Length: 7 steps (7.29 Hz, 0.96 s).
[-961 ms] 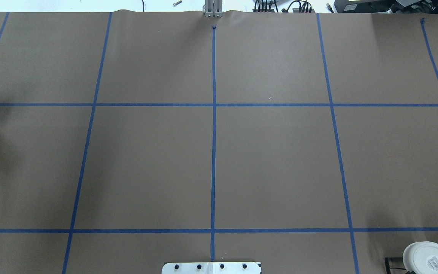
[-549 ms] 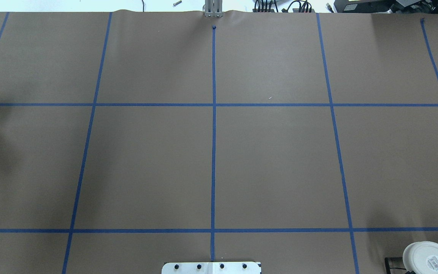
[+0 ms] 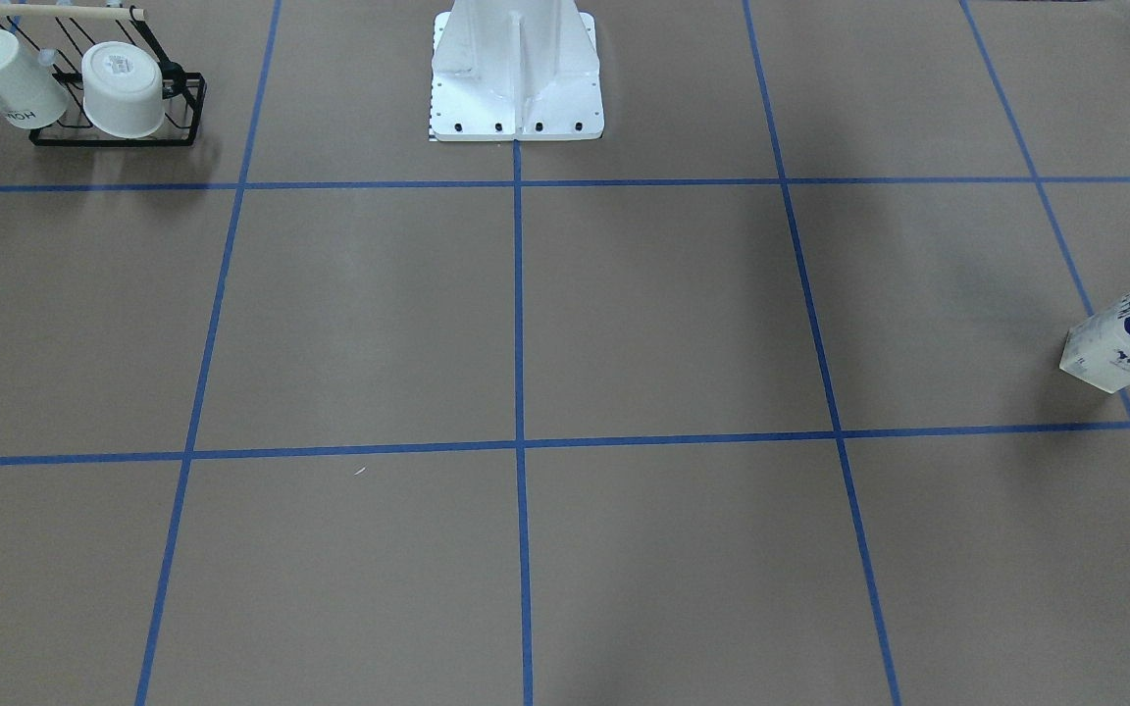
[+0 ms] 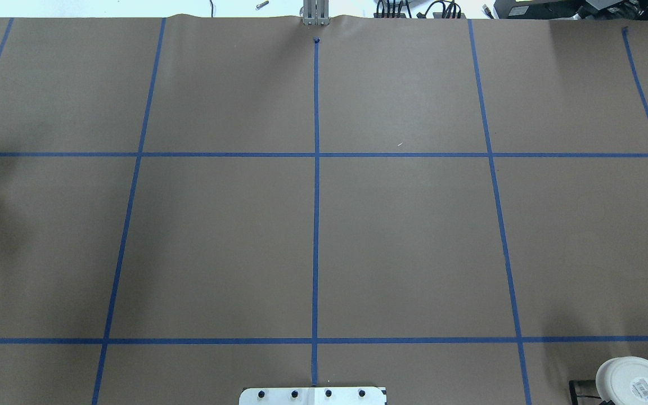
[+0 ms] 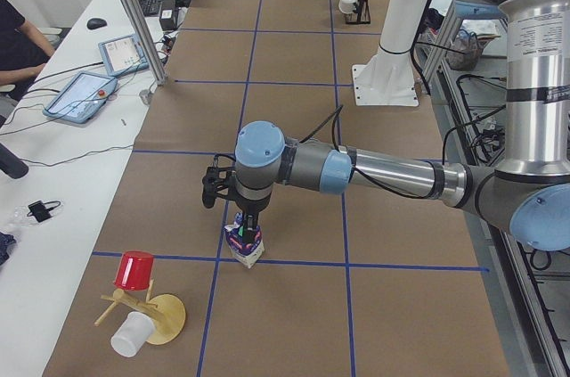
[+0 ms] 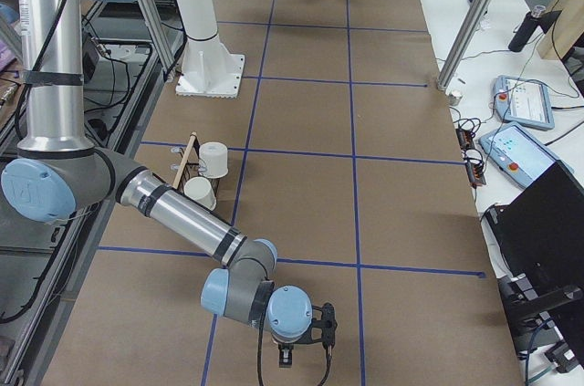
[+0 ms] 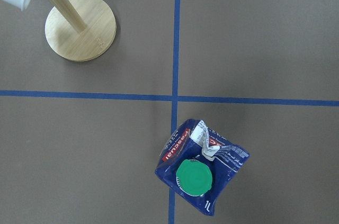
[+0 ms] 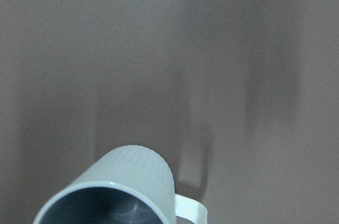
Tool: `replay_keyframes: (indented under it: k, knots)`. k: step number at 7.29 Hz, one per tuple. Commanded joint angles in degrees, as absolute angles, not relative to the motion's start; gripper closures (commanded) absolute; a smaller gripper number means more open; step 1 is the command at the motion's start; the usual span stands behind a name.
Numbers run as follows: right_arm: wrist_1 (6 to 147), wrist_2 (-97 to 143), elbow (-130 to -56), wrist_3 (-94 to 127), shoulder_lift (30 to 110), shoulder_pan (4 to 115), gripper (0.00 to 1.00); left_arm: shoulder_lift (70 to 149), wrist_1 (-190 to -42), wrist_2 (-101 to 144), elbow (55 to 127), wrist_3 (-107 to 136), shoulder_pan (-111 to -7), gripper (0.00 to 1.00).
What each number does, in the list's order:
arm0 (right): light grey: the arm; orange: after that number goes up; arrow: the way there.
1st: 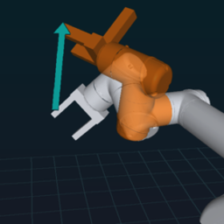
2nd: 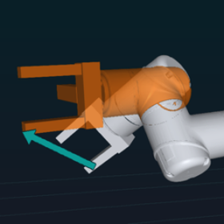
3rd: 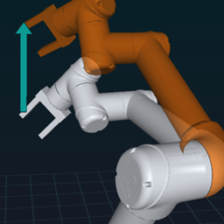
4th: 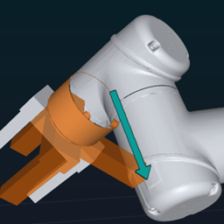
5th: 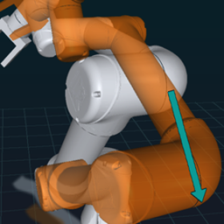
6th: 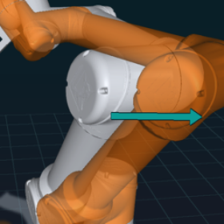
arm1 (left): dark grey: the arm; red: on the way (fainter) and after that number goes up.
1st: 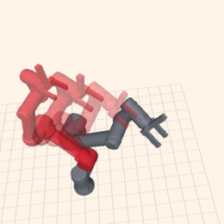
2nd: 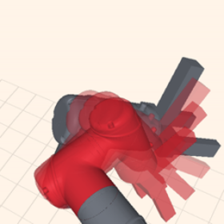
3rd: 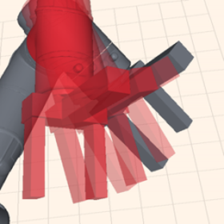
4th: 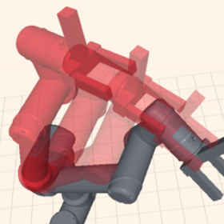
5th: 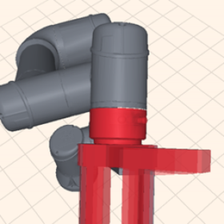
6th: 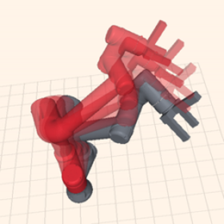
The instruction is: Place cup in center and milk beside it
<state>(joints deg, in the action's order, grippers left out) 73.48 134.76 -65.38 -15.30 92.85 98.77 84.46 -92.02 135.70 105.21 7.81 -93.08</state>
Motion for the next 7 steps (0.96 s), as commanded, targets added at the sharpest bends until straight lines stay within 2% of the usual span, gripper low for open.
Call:
replay_keyframes:
  k: [1,4,6,7]
  knots:
    - [73.30,135.61,-65.74,-15.91,93.08,98.70,1.00,84.46,-92.02,135.70,105.38,7.82,-93.08,0.01]
    - [73.91,139.10,-66.70,-14.68,91.94,98.53,1.00,84.46,-91.93,135.79,105.47,7.82,-93.16,0.01]
    - [75.57,140.62,-67.06,-13.36,88.27,98.61,1.00,84.46,-91.93,135.79,105.56,7.91,-93.16,0.01]
    - [84.37,141.41,-70.80,-13.19,84.07,98.70,1.00,84.46,-91.93,135.79,105.64,8.00,-93.16,0.01]
